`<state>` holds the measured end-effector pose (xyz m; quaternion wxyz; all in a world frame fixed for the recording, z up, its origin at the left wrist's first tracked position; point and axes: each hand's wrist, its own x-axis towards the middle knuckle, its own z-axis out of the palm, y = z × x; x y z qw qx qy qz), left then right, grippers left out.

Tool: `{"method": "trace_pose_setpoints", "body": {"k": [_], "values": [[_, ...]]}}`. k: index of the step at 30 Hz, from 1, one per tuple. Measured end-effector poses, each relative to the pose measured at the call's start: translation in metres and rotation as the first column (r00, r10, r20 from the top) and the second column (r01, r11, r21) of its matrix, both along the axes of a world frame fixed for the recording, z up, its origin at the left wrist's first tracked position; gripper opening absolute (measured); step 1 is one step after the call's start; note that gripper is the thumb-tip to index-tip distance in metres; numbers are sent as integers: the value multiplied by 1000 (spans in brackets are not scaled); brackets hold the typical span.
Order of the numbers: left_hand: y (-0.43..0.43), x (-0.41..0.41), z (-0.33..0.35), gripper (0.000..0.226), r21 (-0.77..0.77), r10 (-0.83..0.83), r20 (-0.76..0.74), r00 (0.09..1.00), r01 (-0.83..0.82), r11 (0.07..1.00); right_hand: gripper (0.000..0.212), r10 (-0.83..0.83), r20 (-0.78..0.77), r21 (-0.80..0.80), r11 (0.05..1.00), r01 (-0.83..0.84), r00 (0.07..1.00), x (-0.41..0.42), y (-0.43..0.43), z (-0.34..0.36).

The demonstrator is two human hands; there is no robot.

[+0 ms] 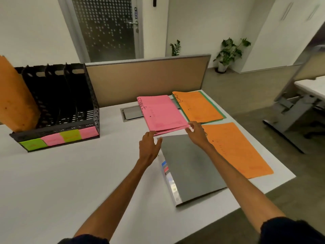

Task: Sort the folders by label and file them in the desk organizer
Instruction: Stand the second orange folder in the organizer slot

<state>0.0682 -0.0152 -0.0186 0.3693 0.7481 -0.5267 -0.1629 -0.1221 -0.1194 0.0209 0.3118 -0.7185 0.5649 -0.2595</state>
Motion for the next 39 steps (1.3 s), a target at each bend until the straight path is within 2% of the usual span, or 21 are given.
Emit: {"method": "trace_pose_setpoints", "body": {"k": [9, 15, 17, 20, 22, 26, 28, 31, 35, 39], "values": [[-58, -124, -15, 38, 108, -176, 45, 983, 170, 979, 44, -214, -113, 144, 963, 229, 970, -155, -33, -25], [-92, -190, -29, 54, 302, -293, 7, 956, 277, 912, 56, -355, -178, 224, 894, 389, 918, -235, -36, -48], [-99, -207, -35, 61, 359, -324, -70, 943, 327, 874, 60, -402, -216, 236, 863, 447, 890, -254, -35, -57], [-110, -229, -42, 75, 409, -274, -310, 910, 388, 826, 68, -416, -307, 254, 831, 495, 856, -273, -38, -69], [-118, -238, -45, 83, 418, -188, -415, 890, 369, 830, 76, -407, -375, 287, 803, 522, 833, -281, -40, -75], [-134, -248, -48, 86, 374, -73, -538, 840, 315, 872, 84, -406, -488, 283, 764, 580, 773, -284, -47, -85], [-141, -249, -49, 87, 373, -20, -573, 820, 282, 884, 82, -446, -480, 259, 751, 607, 756, -285, -53, -86], [-149, -246, -55, 71, 375, 39, -631, 775, 260, 890, 74, -557, -374, 269, 700, 662, 741, -292, -63, -85], [-147, -244, -59, 51, 342, 48, -700, 712, 276, 898, 60, -610, -284, 231, 705, 671, 740, -293, -67, -86], [-146, -249, -51, 73, 271, 36, -800, 600, 308, 912, 43, -731, -210, 13, 662, 749, 649, -280, -71, -74]]}}
